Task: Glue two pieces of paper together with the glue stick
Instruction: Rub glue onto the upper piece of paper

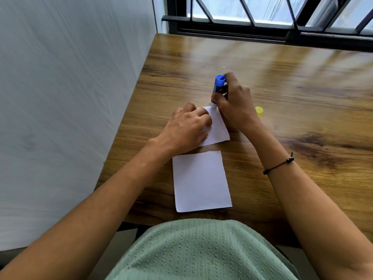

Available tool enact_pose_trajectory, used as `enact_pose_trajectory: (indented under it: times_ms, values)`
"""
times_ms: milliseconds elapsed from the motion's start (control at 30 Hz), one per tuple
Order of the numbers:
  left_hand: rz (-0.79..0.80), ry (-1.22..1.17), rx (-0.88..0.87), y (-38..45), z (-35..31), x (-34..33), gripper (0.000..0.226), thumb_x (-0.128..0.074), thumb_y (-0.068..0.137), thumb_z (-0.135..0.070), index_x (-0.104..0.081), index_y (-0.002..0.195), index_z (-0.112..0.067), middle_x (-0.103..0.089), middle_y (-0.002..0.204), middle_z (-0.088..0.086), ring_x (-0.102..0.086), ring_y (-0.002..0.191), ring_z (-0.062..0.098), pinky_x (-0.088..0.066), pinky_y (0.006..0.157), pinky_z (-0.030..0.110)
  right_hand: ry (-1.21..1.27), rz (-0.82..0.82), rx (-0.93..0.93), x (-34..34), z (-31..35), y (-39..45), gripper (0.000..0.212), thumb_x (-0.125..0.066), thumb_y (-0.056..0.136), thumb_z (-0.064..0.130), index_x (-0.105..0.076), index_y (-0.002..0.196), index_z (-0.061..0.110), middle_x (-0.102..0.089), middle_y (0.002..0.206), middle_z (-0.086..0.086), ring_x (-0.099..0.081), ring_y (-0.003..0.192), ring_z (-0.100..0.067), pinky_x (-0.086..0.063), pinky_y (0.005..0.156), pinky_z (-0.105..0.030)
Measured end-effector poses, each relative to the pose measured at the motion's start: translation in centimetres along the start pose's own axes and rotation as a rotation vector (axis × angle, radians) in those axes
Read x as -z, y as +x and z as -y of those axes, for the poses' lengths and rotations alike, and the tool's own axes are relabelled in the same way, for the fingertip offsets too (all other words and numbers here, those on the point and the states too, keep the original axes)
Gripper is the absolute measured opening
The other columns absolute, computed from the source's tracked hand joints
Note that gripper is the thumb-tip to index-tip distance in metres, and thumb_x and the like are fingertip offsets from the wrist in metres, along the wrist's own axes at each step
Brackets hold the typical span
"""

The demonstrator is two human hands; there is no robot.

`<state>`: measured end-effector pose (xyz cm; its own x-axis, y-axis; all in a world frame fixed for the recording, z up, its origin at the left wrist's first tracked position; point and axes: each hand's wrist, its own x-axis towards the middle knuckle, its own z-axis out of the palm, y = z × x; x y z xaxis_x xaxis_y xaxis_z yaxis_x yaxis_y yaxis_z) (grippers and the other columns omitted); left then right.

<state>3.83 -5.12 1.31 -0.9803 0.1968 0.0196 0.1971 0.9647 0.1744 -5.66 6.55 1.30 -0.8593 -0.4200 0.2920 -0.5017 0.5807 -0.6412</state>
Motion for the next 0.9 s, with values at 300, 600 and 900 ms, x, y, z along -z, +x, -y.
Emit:
enact_pose_trajectory:
  times_ms: [300, 600, 900]
  values:
    - [-0.003, 0.013, 0.017, 0.0, -0.1, -0.1, 0.034, -0.049, 0.088, -0.029, -0.050, 0.119, -0.018, -0.051, 0.130, 0.002, -0.036, 0.121, 0.024, -0.034, 0.090, 0.038, -0.020, 0.007, 0.012, 0.0, -0.1, 0.0, 0.028, -0.056, 0.084, 0.009, -0.045, 0.109, 0.002, -0.053, 0.081, -0.005, -0.048, 0.068, -0.022, -0.033, 0.062, -0.028]
    - [0.003, 0.013, 0.019, 0.2, 0.0, -0.1, 0.033, -0.048, 0.088, -0.028, -0.051, 0.119, -0.019, -0.051, 0.128, 0.001, -0.037, 0.120, 0.023, -0.034, 0.089, 0.038, -0.012, 0.038, -0.004, 0.7, -0.2, -0.9, 0.028, -0.058, 0.083, 0.009, -0.046, 0.108, 0.002, -0.063, 0.088, -0.017, -0.056, 0.076, -0.032, -0.042, 0.067, -0.036]
    - [-0.007, 0.014, 0.013, 0.2, -0.1, 0.0, 0.031, -0.045, 0.089, -0.027, -0.051, 0.118, -0.019, -0.052, 0.129, 0.000, -0.039, 0.118, 0.024, -0.034, 0.087, 0.037, 0.001, 0.066, 0.009, 1.8, -0.2, -3.0, 0.027, -0.060, 0.082, 0.010, -0.048, 0.105, 0.002, -0.061, 0.086, -0.008, -0.051, 0.071, -0.025, -0.036, 0.063, -0.028]
